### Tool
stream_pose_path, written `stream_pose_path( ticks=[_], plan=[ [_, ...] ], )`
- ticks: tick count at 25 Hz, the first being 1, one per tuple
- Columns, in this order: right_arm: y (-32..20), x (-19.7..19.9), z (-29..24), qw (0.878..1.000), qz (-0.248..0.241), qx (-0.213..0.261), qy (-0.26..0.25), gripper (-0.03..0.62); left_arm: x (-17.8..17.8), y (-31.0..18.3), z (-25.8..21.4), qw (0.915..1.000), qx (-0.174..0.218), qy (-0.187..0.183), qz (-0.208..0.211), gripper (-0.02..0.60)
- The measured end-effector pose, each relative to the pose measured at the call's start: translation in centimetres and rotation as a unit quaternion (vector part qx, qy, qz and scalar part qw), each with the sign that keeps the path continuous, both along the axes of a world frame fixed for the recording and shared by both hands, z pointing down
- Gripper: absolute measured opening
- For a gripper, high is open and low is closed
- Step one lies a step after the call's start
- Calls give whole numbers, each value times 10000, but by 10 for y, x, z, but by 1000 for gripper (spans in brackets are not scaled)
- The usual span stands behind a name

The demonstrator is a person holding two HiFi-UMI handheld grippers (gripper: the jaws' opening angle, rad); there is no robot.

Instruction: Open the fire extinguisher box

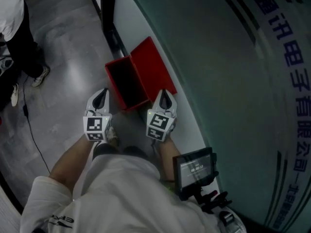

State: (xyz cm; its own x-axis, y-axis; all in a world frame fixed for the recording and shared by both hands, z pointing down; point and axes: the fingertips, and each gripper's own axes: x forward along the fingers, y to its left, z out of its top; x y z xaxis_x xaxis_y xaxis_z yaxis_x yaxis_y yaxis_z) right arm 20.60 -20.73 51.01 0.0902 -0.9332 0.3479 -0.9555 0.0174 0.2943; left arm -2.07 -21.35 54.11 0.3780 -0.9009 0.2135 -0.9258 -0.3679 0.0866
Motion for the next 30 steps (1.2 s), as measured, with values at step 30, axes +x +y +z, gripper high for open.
stream_pose_path(
  ticks=[30],
  plan=[
    [205,-24,-71,9614,-1720,272,-2129,12,12,214,-92,9966,742,-4,-354,2]
  ],
)
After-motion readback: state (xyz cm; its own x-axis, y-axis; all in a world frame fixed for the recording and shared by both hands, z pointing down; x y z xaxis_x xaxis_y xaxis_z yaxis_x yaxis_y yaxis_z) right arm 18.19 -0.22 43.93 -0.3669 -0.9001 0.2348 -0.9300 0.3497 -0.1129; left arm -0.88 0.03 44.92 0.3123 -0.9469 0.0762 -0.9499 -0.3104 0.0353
